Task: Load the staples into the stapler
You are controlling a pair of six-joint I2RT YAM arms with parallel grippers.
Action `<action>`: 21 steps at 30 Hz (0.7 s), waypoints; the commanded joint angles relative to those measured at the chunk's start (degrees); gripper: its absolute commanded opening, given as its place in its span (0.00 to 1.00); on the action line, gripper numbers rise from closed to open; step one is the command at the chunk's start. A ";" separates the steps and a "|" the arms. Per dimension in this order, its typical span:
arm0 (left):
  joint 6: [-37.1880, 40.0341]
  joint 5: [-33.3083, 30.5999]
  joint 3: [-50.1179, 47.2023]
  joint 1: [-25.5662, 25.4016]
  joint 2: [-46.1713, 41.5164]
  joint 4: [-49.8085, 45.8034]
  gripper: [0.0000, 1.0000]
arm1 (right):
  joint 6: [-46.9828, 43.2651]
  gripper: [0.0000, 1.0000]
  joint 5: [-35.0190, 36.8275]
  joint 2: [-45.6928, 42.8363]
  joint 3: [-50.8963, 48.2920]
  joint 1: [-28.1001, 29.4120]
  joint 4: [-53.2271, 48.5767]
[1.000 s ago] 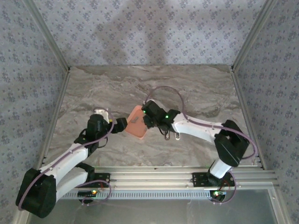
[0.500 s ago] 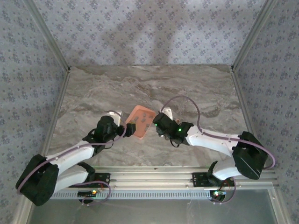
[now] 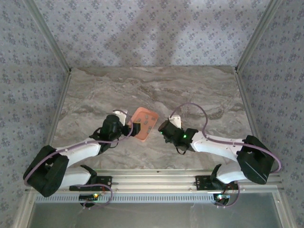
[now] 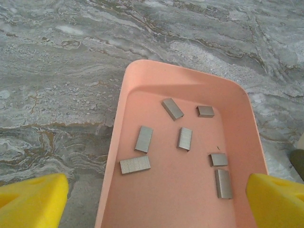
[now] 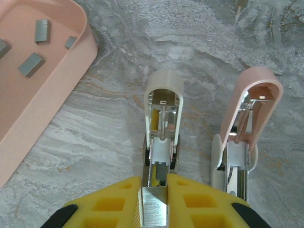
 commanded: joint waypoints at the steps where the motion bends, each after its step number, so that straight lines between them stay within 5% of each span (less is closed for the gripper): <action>1: 0.08 -0.41 1.82 -0.58 0.75 2.74 0.96 | 1.32 0.19 -0.43 1.53 -0.82 -0.77 0.56; 21: 1.03 -1.76 1.82 -0.74 -0.52 0.64 0.96 | 2.42 0.18 -1.36 6.48 -0.59 -0.42 2.80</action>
